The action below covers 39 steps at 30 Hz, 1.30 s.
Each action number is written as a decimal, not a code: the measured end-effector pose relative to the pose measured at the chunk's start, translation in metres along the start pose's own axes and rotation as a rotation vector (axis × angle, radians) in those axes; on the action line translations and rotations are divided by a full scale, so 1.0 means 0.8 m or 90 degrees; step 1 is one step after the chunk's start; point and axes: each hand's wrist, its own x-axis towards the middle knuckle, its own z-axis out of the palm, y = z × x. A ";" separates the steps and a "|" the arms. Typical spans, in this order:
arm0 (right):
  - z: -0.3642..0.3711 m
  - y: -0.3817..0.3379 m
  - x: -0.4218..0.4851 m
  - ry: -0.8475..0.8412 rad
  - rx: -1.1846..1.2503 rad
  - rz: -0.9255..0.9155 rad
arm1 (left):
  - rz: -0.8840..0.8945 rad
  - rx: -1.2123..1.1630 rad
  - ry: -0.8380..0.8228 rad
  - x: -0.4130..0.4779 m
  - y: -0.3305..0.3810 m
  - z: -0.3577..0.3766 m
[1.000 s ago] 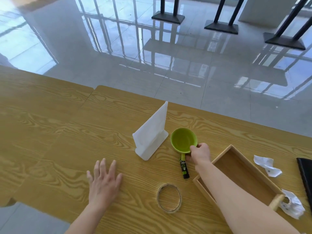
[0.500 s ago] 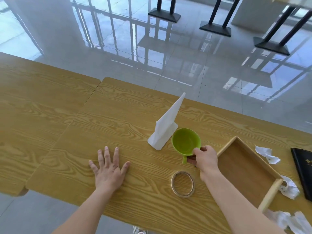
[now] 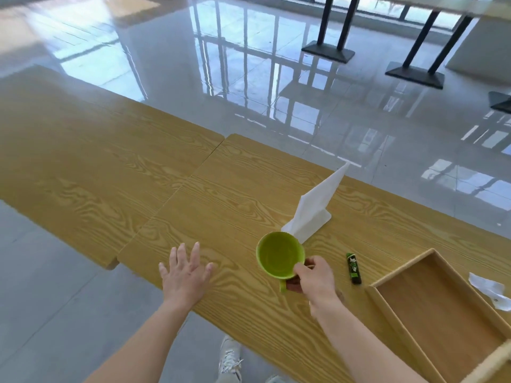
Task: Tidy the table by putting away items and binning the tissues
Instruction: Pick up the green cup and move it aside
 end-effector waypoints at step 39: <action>0.376 -0.059 0.042 -0.085 0.035 0.068 | 0.073 -0.251 0.086 0.113 -0.160 -0.036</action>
